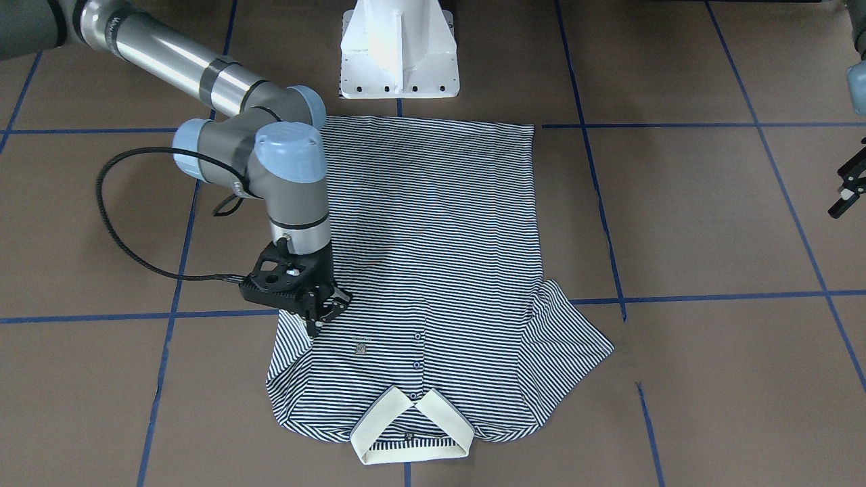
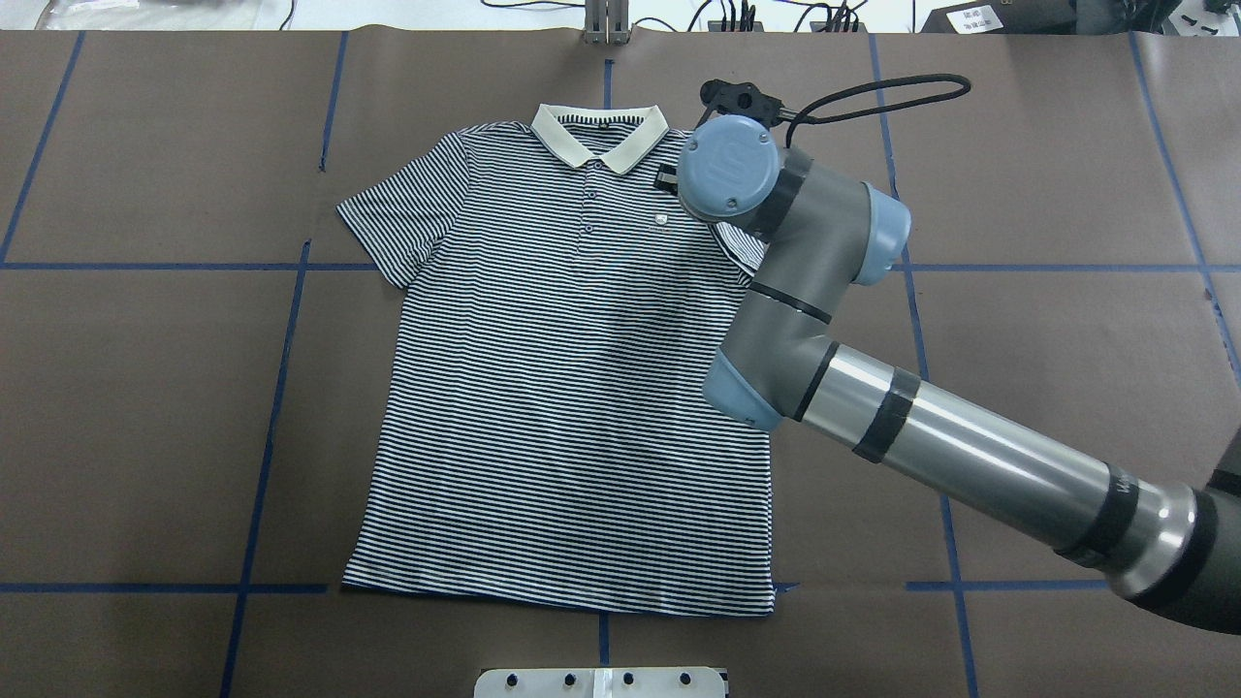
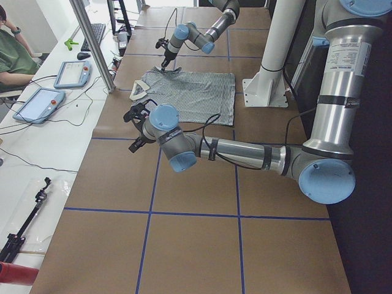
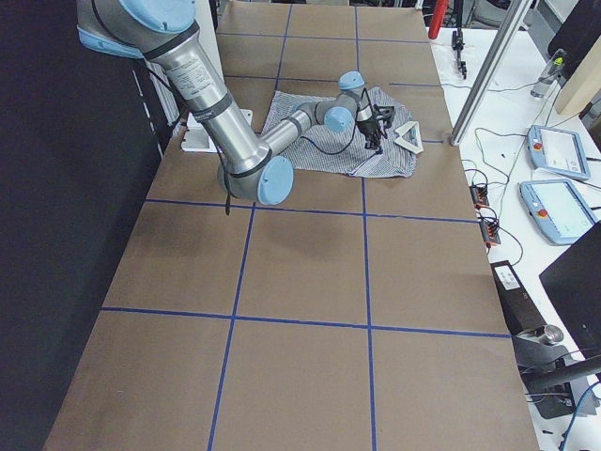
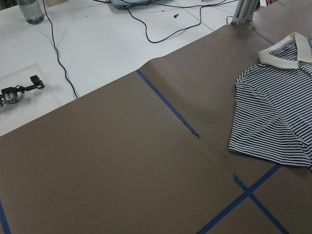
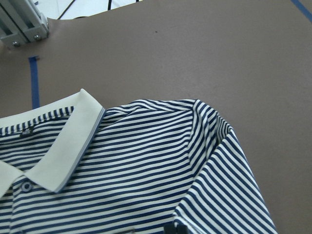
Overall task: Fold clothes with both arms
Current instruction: 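Fold the sleeve nearest the right gripper inward onto the shirt body, then raise the right gripper away while the left gripper approaches the other sleeve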
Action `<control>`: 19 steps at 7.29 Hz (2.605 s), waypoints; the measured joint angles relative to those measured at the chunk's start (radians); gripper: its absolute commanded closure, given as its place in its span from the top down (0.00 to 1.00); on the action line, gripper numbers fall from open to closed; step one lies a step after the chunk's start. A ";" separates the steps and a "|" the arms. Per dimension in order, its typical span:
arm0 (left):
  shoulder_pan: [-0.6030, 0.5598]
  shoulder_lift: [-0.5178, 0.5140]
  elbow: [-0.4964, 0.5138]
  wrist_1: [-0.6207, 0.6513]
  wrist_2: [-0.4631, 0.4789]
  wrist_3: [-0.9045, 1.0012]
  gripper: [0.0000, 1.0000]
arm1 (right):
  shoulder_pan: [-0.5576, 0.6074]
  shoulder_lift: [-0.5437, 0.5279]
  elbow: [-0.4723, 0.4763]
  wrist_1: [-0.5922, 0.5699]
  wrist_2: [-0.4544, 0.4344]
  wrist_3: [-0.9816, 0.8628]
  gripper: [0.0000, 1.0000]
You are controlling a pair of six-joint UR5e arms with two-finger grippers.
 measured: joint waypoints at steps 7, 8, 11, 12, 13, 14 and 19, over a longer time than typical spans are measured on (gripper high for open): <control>0.022 -0.005 0.012 0.005 0.011 -0.014 1.00 | -0.020 0.084 -0.074 -0.003 0.012 -0.127 1.00; 0.054 -0.016 0.023 0.008 0.040 -0.057 1.00 | 0.024 0.063 -0.047 -0.005 0.106 -0.202 1.00; 0.212 -0.078 0.040 0.005 0.224 -0.336 0.81 | 0.222 -0.174 0.196 -0.001 0.389 -0.516 1.00; 0.278 -0.116 0.061 0.008 0.297 -0.434 0.74 | 0.298 -0.269 0.263 0.006 0.485 -0.641 1.00; 0.339 -0.160 0.096 0.009 0.363 -0.528 0.70 | 0.362 -0.345 0.308 0.014 0.559 -0.739 1.00; 0.401 -0.213 0.149 0.008 0.438 -0.617 0.67 | 0.414 -0.409 0.331 0.043 0.620 -0.807 1.00; 0.570 -0.387 0.383 -0.001 0.662 -0.718 0.63 | 0.466 -0.504 0.343 0.167 0.681 -0.854 1.00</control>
